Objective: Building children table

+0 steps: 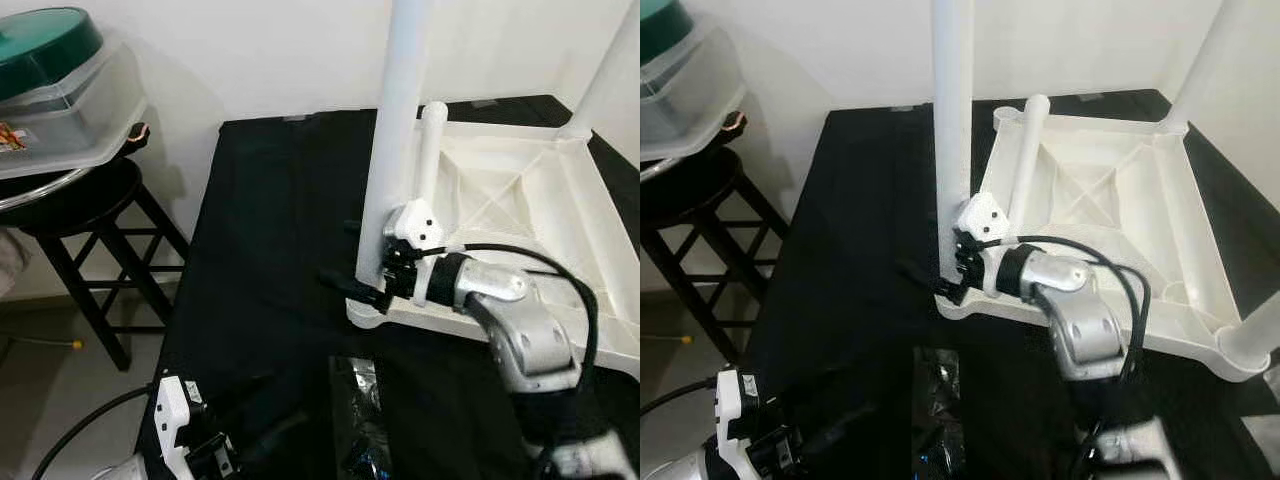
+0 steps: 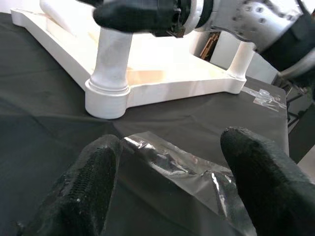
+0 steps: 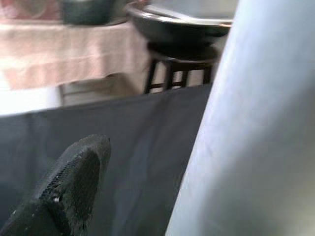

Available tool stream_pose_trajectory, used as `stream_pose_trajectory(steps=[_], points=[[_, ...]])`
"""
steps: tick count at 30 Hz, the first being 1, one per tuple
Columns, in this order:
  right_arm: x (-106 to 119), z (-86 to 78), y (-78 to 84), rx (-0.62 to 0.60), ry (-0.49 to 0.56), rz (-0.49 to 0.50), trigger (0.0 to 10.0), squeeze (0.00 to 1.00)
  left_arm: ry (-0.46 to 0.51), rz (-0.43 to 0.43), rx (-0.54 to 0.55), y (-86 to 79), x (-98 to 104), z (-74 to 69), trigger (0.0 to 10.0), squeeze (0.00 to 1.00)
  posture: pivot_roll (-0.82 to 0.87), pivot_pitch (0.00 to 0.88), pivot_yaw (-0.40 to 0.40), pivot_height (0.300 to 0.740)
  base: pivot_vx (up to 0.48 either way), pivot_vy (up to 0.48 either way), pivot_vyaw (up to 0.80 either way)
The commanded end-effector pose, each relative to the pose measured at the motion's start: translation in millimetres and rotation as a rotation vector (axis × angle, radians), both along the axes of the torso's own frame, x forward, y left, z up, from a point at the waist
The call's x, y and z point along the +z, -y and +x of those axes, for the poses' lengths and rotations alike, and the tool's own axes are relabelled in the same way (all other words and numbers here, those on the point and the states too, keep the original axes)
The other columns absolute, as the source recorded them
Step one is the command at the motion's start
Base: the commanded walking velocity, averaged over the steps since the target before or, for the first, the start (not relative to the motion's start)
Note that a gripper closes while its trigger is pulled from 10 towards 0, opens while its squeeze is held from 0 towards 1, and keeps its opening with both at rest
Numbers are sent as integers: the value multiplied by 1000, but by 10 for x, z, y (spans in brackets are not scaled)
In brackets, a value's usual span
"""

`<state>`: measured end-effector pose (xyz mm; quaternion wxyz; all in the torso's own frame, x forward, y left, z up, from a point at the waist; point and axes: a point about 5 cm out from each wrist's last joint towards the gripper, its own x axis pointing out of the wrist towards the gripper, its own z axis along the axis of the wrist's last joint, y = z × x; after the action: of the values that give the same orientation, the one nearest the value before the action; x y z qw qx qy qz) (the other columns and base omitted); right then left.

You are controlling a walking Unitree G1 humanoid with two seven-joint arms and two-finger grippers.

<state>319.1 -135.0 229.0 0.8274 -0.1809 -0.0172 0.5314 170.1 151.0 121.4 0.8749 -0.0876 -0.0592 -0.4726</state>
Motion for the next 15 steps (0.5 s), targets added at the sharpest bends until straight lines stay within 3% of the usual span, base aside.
stream_pose_trajectory(steps=[1,7,14,15], points=[[42,15,-48,81,10,-5,10000,0,-21,6,-4,-13,-13,-37,10000,0,71,157,61,740,0,0,0],[196,117,81,204,-42,-48,10000,0,-27,4,-2,-4,-6,-67,10000,0,77,169,55,740,0,0,0],[216,239,181,240,-76,-86,10000,0,-29,5,-3,2,-1,-77,10000,0,82,168,56,740,0,0,0],[228,268,199,244,-86,-87,4157,0,-30,6,-3,2,0,-79,10000,0,82,168,56,740,0,0,0]])
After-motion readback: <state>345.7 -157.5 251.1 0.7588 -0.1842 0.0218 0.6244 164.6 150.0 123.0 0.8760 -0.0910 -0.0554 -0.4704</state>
